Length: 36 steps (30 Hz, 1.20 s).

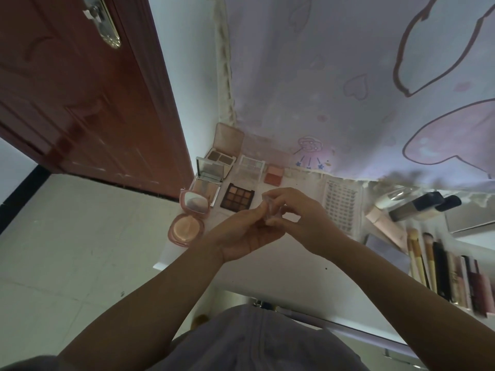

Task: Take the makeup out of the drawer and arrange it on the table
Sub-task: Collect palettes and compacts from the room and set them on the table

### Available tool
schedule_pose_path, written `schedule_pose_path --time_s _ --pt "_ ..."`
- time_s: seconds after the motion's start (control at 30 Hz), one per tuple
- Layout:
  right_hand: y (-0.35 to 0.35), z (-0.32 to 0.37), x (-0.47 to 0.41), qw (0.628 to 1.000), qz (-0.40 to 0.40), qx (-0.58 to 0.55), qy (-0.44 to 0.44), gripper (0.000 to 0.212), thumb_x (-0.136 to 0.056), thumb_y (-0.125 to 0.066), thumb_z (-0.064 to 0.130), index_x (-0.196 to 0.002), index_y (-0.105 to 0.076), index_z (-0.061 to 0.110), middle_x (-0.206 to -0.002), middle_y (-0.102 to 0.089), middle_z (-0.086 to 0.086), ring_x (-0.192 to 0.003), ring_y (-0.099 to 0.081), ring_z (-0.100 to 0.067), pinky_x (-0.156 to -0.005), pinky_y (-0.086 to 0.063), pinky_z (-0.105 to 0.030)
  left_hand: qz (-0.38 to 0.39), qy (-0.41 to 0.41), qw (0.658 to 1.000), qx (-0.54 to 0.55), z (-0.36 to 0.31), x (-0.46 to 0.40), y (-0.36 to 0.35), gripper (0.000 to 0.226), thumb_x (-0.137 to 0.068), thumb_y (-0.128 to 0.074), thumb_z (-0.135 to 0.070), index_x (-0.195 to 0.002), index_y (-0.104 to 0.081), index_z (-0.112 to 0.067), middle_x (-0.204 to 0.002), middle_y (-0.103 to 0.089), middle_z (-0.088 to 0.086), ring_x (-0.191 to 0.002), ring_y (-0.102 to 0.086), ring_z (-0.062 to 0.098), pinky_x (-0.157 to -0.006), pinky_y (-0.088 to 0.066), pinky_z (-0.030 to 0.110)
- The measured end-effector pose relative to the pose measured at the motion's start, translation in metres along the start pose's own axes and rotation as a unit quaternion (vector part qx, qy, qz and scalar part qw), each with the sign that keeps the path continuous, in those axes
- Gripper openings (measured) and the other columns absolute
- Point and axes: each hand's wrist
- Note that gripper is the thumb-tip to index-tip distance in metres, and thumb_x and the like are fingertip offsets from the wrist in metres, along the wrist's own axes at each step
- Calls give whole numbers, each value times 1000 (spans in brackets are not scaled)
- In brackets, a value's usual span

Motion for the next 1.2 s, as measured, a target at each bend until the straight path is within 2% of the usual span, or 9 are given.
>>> schedule_pose_path --time_s 0.17,0.3,0.4,0.53,0.67,0.83,1.0,1.1,1.2 --pt "1 0 -3 998 -22 60 -26 22 -81 -68 33 -99 -59 24 -106 -59 15 -100 -56 -7 -84 -50 -22 -16 -7 999 -31 -2 -3 -2 39 -84 -54 -41 -105 -71 -14 -117 -65 7 -105 -62 17 -93 -51 32" --pt "4 -1 -8 993 -63 65 -79 30 -83 -65 36 -110 -57 26 -101 -60 14 -93 -57 -1 -76 -45 -14 0 -25 999 -24 -1 -3 -4 31 -85 -57 -37 -99 -73 -15 -101 -69 4 -94 -65 12 -82 -52 24" --pt "7 -1 -8 992 -15 107 -64 38 -84 -66 36 -119 -58 24 -114 -55 12 -100 -54 -4 -75 -38 -8 -5 -28 1000 4 -2 -4 0 29 -85 -59 -31 -104 -69 -11 -100 -67 8 -85 -66 13 -71 -54 21" --pt "17 -2 -5 985 93 140 -35 59 -81 -70 34 -135 -47 23 -141 -37 11 -106 -44 2 -73 -46 -9 -27 19 999 37 -3 -3 3 35 -79 -59 -38 -97 -71 -10 -89 -68 11 -69 -64 13 -56 -54 19" --pt "12 -3 -2 974 97 204 -17 56 -84 -66 36 -134 -48 18 -130 -47 5 -92 -46 0 -68 -36 -3 -56 38 998 15 0 -5 1 52 -75 -57 -48 -109 -63 -9 -98 -64 11 -77 -62 15 -61 -54 24" --pt "4 -9 5 971 64 231 3 48 -89 -61 35 -132 -53 15 -112 -58 2 -76 -48 -2 -70 -38 -11 -72 51 996 32 3 -7 2 56 -80 -52 -49 -115 -61 -7 -102 -67 11 -88 -67 17 -73 -56 30" --pt "8 -22 -7 992 50 63 -99 24 -98 -46 26 -111 -66 24 -86 -65 20 -71 -60 5 -62 -44 -7 -84 83 987 106 9 -9 7 52 -85 -53 -48 -111 -59 -3 -93 -62 12 -80 -60 18 -72 -57 28" --pt "10 -38 -14 963 16 -142 -230 16 -95 -51 11 -96 -66 17 -79 -72 4 -66 -66 -7 -58 -50 -17 -90 118 984 101 10 -15 9 55 -79 -57 -49 -105 -59 -1 -83 -61 11 -73 -58 18 -62 -56 24" --pt "10 -57 -23 929 -11 -221 -297 14 -93 -53 3 -96 -63 12 -75 -72 -1 -62 -64 -11 -56 -50 -21 -145 115 975 121 7 -28 11 47 -86 -57 -41 -105 -59 2 -82 -63 15 -73 -62 21 -64 -58 29"
Point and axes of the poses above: each hand's wrist, its own x-axis away from the middle knuckle, its own y-axis out of the back of the hand, z = x × y
